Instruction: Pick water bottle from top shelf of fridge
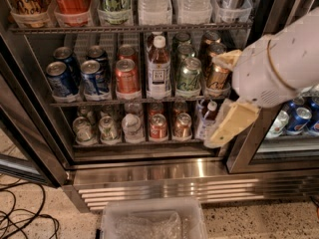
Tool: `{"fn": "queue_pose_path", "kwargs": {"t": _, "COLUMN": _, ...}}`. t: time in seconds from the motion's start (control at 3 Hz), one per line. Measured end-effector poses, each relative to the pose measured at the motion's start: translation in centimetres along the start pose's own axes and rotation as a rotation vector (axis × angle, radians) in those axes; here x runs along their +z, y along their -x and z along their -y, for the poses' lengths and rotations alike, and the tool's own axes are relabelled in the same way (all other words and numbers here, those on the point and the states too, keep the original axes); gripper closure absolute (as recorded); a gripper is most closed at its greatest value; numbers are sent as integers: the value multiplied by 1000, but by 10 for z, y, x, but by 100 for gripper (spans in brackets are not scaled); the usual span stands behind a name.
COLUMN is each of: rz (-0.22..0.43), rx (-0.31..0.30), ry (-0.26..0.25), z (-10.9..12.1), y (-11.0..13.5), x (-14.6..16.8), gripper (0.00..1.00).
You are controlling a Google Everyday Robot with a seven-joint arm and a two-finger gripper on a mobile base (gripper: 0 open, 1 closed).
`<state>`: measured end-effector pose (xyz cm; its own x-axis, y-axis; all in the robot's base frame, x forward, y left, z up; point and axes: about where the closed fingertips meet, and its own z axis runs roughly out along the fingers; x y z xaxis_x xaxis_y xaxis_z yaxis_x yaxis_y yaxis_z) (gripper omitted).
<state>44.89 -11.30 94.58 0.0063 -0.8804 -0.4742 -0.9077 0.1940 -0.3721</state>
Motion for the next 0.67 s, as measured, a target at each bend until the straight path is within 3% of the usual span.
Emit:
{"fn": "queue_pose_path", "kwargs": {"t": 0.33, "rz": 158, "rx": -13, "ry": -81, "z": -5, "y": 36, "x": 11, "gripper": 0}}
{"fn": "queue_pose_path", "kwargs": {"t": 0.67, "rz": 291, "rx": 0, "ry": -177, "z": 0, "y": 47, "x": 23, "gripper": 0}}
